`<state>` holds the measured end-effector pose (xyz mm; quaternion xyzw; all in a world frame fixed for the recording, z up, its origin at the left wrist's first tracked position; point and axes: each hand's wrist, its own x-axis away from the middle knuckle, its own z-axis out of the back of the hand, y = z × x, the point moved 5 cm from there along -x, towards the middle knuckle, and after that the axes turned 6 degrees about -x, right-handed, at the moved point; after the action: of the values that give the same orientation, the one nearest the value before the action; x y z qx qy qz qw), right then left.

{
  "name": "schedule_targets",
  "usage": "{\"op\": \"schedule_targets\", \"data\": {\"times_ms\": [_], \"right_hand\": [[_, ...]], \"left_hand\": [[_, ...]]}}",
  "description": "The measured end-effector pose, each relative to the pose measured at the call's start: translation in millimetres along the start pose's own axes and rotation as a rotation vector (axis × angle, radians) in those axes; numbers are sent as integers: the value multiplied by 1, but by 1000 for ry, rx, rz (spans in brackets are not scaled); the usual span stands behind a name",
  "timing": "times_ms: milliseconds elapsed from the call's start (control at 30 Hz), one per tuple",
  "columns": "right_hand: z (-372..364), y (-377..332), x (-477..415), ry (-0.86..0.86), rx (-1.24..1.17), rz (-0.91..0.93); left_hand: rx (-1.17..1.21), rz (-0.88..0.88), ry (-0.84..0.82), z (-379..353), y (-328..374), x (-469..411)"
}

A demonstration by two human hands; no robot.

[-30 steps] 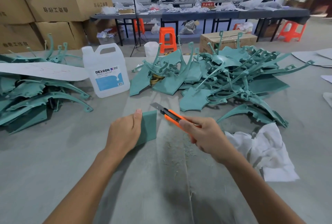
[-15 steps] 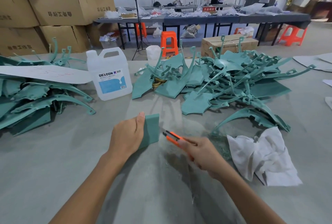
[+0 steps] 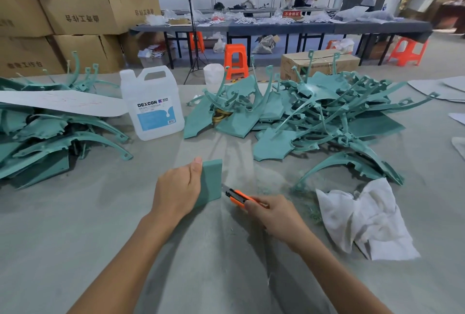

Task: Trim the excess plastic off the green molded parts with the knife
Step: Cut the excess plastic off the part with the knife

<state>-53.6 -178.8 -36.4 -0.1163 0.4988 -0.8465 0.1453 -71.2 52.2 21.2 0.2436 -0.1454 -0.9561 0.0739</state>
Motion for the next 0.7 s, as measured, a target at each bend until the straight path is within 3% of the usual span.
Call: {"op": "schedule_targets", "data": {"times_ms": [167, 267, 333, 400, 500, 600, 700], "right_hand": [[26, -42, 1, -73, -623, 0], [46, -59, 1, -43, -667, 70], [56, -48, 6, 123, -496, 42], [61, -26, 16, 247, -147, -26], [55, 14, 36, 279, 397, -128], [51, 28, 47, 298, 578, -123], [78, 13, 57, 580, 609, 145]], "left_hand": [[-7, 3, 4, -2, -2, 0], [5, -2, 6, -2, -2, 0], [10, -6, 8, -1, -2, 1], [3, -11, 7, -1, -2, 2], [-16, -22, 4, -3, -4, 2], [11, -28, 35, -3, -7, 4], [129, 8, 39, 0, -13, 4]]}}
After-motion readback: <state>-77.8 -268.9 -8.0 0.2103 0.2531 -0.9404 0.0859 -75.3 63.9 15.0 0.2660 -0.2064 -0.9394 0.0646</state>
